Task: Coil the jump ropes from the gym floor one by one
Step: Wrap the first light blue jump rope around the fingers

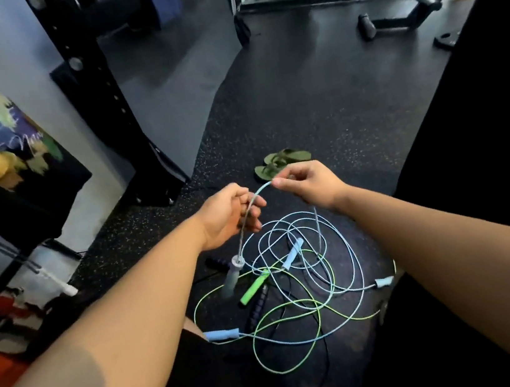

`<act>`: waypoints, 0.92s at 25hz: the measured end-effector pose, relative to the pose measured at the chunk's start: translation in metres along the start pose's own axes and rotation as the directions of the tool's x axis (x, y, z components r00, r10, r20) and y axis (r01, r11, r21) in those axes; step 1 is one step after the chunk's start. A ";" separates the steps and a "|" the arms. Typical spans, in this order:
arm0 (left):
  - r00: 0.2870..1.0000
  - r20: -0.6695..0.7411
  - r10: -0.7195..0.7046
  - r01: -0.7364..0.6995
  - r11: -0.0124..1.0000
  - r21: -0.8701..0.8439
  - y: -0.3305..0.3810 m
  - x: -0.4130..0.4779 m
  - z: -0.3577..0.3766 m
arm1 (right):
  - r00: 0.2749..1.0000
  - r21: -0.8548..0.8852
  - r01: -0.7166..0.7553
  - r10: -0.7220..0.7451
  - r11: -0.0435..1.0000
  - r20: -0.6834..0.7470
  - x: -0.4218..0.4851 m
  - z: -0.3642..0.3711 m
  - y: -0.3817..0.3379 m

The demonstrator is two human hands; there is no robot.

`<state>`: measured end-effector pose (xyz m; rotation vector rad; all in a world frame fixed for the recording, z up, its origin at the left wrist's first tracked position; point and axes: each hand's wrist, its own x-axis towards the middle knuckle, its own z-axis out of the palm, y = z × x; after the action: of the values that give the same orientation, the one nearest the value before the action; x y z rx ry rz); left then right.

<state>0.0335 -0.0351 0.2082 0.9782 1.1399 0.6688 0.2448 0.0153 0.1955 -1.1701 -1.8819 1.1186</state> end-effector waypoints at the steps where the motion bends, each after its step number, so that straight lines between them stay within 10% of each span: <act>1: 0.999 0.046 -0.010 0.012 1.000 -0.026 0.001 0.005 0.005 | 0.999 0.017 0.022 -0.022 1.000 0.024 0.004 0.005 -0.001; 10: 0.993 -0.039 0.108 -0.115 0.910 -0.398 0.014 0.049 -0.003 | 1.000 0.128 -0.017 0.019 0.992 -0.013 0.045 0.026 0.035; 17: 0.966 -0.060 0.253 -0.246 0.813 -0.528 0.028 0.062 -0.006 | 0.971 -0.158 -0.113 0.143 0.981 0.192 0.041 0.044 0.060; 23: 0.931 -0.227 0.286 -0.360 0.825 -0.435 0.024 0.076 -0.017 | 0.939 -0.455 0.104 0.063 0.884 0.337 0.036 0.044 0.037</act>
<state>0.0414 0.0447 0.1953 0.7090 0.8793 1.2540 0.2070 0.0432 0.1460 -1.2604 -2.5351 0.9228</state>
